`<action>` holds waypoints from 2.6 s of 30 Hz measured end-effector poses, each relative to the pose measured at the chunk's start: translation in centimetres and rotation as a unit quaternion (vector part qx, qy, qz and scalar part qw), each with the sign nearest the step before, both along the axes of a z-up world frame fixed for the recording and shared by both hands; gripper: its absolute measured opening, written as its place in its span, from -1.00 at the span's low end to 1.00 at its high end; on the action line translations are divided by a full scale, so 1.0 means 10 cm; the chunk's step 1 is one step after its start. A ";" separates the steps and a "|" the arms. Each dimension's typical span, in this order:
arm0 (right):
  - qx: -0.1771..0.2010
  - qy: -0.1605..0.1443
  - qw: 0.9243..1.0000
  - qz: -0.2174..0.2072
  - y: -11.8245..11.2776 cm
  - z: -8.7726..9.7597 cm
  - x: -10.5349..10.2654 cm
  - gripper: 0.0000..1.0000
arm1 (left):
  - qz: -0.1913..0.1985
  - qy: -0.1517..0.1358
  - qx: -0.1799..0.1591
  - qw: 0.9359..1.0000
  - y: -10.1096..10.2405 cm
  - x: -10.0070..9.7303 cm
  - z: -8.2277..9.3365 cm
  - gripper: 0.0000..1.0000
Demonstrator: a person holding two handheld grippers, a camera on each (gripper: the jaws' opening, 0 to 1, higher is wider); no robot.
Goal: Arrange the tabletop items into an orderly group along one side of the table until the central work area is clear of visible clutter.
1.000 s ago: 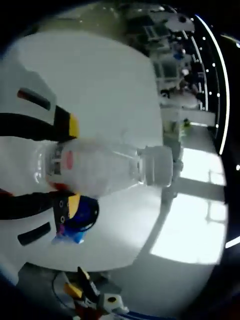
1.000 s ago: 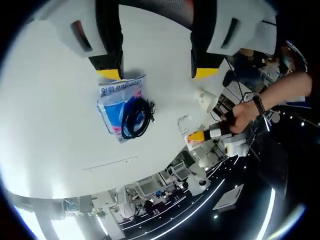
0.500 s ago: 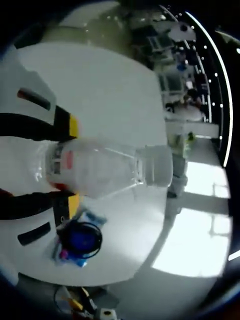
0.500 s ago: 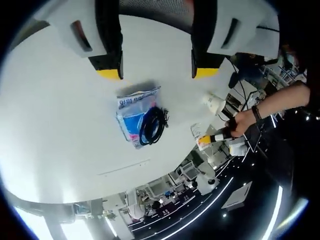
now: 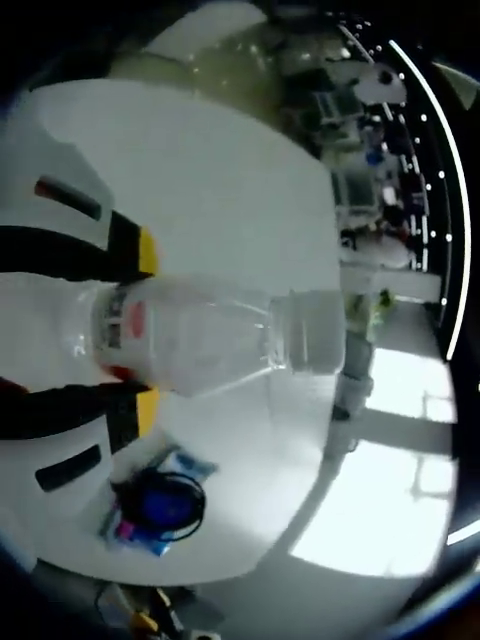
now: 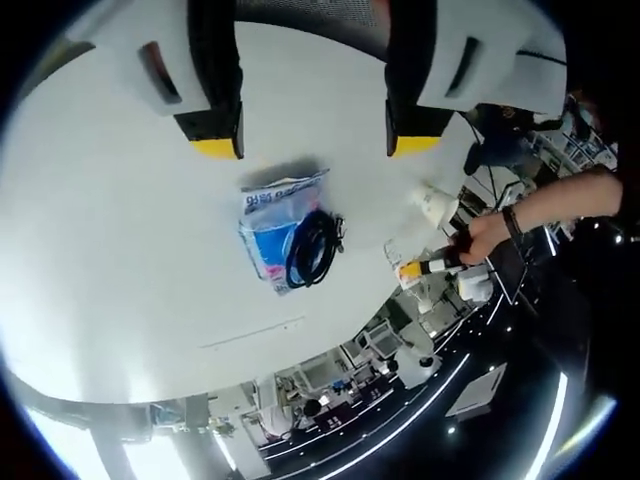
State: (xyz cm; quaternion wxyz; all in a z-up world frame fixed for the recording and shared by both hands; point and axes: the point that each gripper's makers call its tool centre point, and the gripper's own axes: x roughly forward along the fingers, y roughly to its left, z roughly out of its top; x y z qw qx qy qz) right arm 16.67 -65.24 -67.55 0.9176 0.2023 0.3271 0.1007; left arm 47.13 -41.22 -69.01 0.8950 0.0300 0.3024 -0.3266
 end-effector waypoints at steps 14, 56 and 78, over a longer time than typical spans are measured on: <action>0.006 0.005 1.000 0.020 0.14 -0.08 0.06 0.18 | -0.011 -0.031 0.040 0.999 0.20 -0.08 -0.09 -0.27; 0.018 0.018 1.000 0.009 0.10 -0.11 0.04 0.18 | 0.115 -0.029 -0.086 0.989 0.33 -0.09 0.48 0.16; 0.014 0.018 1.000 0.011 0.09 -0.11 0.03 0.17 | 0.138 -0.095 -0.098 0.981 0.20 0.12 0.87 -0.04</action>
